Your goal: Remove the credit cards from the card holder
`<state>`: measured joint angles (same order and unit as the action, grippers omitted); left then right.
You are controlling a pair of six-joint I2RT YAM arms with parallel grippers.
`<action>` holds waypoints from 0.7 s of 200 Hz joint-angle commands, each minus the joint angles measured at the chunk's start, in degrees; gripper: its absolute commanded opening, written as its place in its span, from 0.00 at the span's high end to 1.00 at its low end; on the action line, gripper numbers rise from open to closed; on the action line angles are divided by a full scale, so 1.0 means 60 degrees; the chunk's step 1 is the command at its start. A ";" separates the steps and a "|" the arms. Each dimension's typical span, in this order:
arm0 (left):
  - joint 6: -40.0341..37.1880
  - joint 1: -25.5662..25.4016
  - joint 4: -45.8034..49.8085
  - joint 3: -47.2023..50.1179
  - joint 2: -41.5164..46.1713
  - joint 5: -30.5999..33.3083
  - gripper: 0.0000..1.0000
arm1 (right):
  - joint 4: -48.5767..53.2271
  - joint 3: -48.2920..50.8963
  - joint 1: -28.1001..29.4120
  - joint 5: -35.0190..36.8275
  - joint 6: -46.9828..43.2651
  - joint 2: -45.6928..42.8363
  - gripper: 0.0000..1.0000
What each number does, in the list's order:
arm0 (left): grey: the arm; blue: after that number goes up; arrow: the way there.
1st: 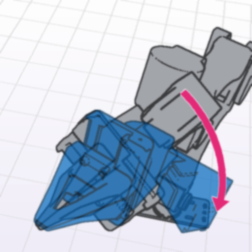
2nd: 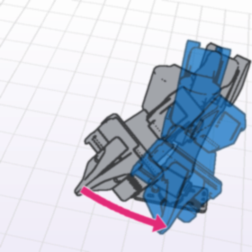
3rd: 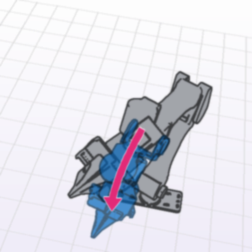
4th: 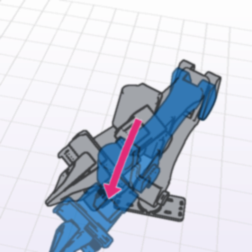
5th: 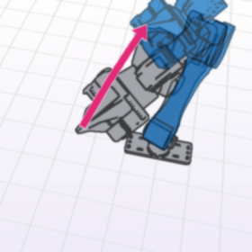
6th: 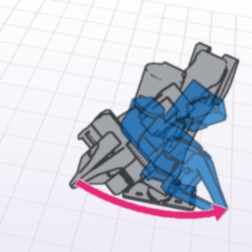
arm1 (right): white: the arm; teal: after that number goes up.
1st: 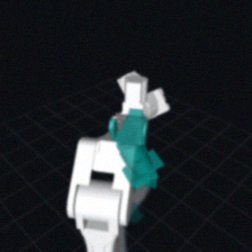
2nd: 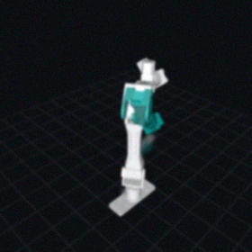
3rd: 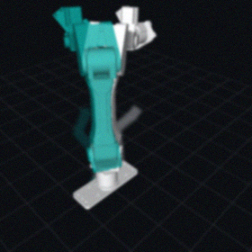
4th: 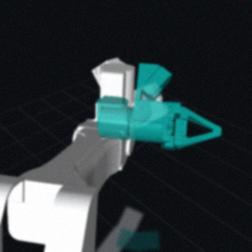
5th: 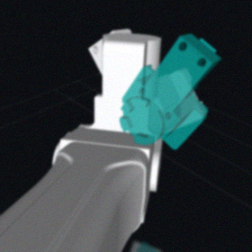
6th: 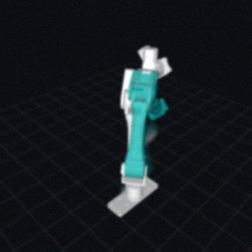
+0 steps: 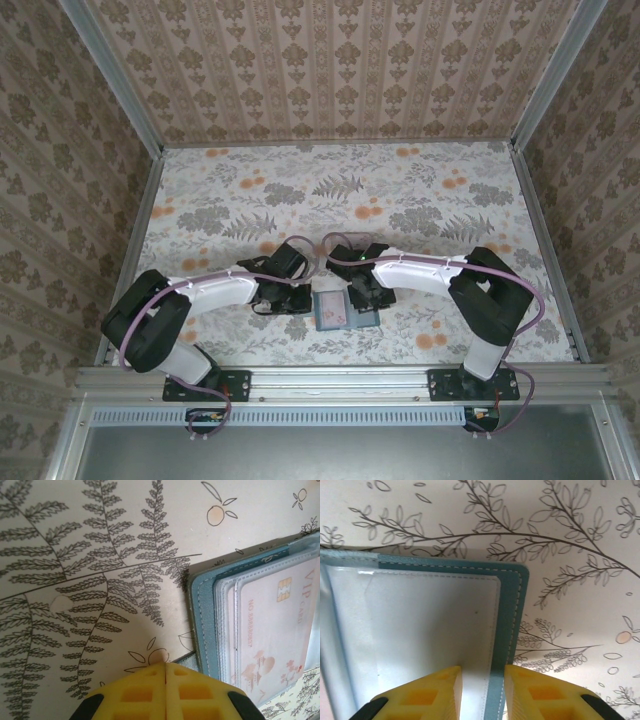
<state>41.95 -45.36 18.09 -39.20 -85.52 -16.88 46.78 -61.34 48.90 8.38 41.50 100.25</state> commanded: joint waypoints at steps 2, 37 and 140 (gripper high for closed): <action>-0.0144 -0.0059 0.0684 -0.0312 -0.0078 0.0279 0.93 | 0.0888 0.0010 -0.0052 0.0603 -0.0147 -0.0118 0.71; -0.0080 -0.0105 0.0767 -0.0612 0.0135 0.0309 0.93 | 0.0861 -0.0103 -0.0061 0.0174 -0.0189 -0.0599 0.72; 0.0604 -0.0552 -0.0423 -0.1081 -0.0296 -0.0320 0.96 | -0.2152 0.0474 -0.0400 -0.3315 0.0238 -0.1150 0.82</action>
<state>43.94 -47.62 18.11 -43.99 -85.23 -17.02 39.27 -59.70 47.00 -4.95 41.10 93.36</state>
